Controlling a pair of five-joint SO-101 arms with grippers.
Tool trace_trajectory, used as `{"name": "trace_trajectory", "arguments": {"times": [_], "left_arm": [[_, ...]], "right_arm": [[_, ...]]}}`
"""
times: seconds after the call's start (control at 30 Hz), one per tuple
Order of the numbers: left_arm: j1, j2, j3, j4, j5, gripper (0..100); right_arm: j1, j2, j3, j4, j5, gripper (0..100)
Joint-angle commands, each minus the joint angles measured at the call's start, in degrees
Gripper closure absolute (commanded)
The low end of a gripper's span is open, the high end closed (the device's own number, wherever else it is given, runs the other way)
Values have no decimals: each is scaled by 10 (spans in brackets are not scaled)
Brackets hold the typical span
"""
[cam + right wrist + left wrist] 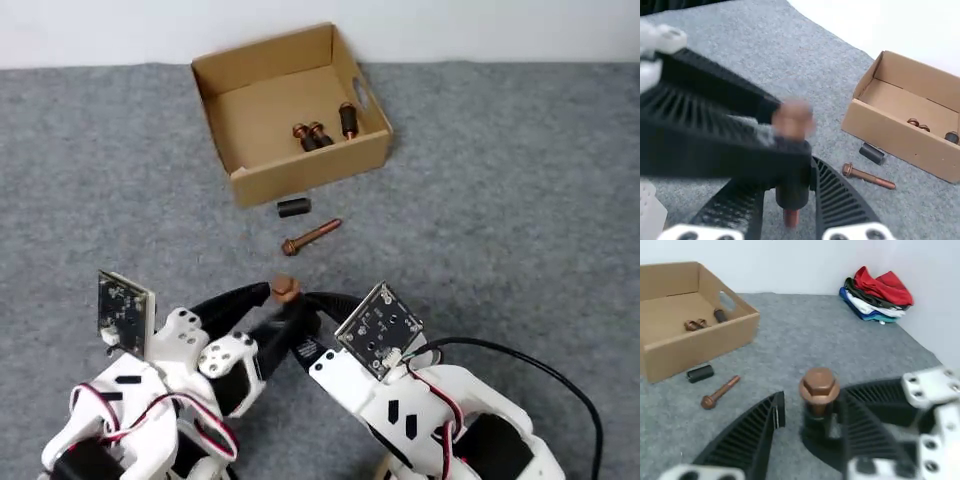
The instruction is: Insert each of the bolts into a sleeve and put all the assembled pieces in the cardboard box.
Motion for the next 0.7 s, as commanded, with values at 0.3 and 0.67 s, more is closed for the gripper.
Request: {"name": "trace_trajectory", "arguments": {"times": [0.3, 0.67], "left_arm": [[-109, 93, -189, 53, -17, 831], [-329, 93, 27, 37, -75, 996]], "right_arm": [[66, -1, -4, -8, -76, 991], [239, 117, -84, 45, -323, 991]]}}
